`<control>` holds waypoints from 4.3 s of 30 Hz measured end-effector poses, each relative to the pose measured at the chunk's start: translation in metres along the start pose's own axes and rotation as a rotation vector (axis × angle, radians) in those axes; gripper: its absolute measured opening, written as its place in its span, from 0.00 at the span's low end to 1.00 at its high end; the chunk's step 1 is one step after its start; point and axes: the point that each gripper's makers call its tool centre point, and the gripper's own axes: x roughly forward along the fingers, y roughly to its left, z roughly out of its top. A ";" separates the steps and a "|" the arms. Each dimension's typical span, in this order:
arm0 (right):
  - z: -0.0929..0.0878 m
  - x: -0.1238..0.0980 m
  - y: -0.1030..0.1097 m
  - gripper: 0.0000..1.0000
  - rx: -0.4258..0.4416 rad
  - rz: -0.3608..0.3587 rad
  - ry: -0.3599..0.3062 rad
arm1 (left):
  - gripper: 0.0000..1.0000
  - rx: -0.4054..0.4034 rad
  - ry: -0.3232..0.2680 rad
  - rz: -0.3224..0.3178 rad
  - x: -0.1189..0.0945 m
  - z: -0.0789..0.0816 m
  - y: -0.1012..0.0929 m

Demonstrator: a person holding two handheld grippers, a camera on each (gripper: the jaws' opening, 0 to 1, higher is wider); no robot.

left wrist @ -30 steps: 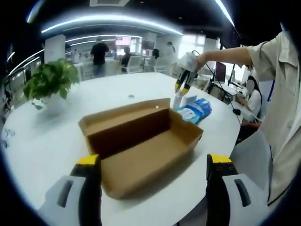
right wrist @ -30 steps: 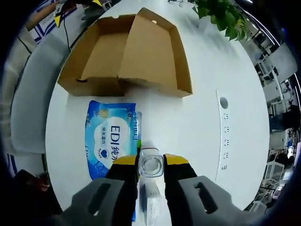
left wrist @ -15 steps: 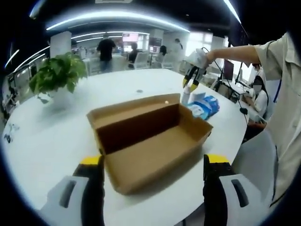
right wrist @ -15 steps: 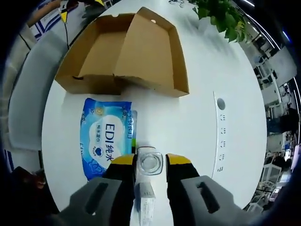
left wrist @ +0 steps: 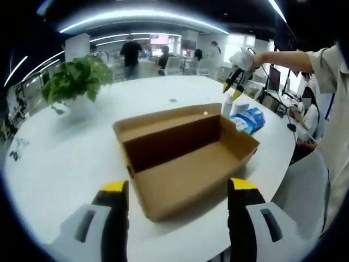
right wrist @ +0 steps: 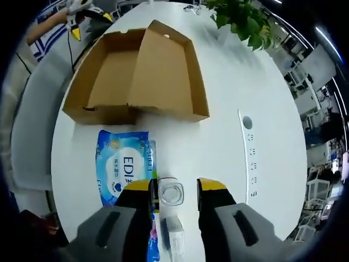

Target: Operate the shoe box by opening the lid, removing the specified soft item, and placing it in the target area until the item is outside and the box remains undamaged.

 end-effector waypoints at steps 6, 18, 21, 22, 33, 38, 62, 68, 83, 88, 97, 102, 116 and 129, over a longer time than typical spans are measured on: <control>0.022 -0.004 -0.006 0.28 0.096 -0.042 -0.068 | 0.61 -0.012 0.017 0.041 -0.001 -0.007 0.011; 0.047 0.008 -0.017 0.27 0.346 -0.079 -0.125 | 0.46 -0.070 0.069 0.092 0.004 -0.027 0.021; 0.050 0.012 -0.019 0.26 0.403 -0.088 -0.132 | 0.41 -0.099 0.066 0.109 0.005 -0.028 0.025; 0.051 0.014 -0.018 0.26 0.415 -0.088 -0.132 | 0.40 -0.106 0.065 0.116 0.005 -0.028 0.027; 0.057 0.035 -0.022 0.18 0.570 -0.116 -0.142 | 0.26 -0.172 0.084 0.157 0.008 -0.032 0.036; 0.064 0.044 -0.024 0.11 0.680 -0.103 -0.172 | 0.17 -0.215 0.084 0.176 0.009 -0.037 0.041; 0.065 0.100 -0.025 0.11 0.985 -0.078 -0.160 | 0.03 -0.304 0.096 0.184 0.013 -0.047 0.048; 0.068 0.102 -0.024 0.06 0.987 -0.079 -0.153 | 0.03 -0.312 0.092 0.186 0.013 -0.048 0.048; 0.071 0.084 -0.034 0.03 0.970 -0.124 -0.188 | 0.02 -0.314 0.091 0.183 0.012 -0.048 0.048; 0.074 0.077 -0.034 0.02 0.954 -0.138 -0.206 | 0.02 -0.311 0.093 0.184 0.012 -0.048 0.048; 0.078 0.061 -0.035 0.02 0.962 -0.163 -0.256 | 0.02 -0.319 0.090 0.182 0.012 -0.049 0.048; 0.080 0.052 -0.032 0.01 0.962 -0.174 -0.281 | 0.02 -0.321 0.087 0.184 0.012 -0.049 0.049; 0.090 0.021 -0.027 0.01 0.950 -0.209 -0.381 | 0.02 -0.329 0.081 0.181 0.012 -0.049 0.048; 0.095 -0.001 -0.014 0.00 0.918 -0.246 -0.453 | 0.02 -0.323 0.084 0.182 0.013 -0.048 0.047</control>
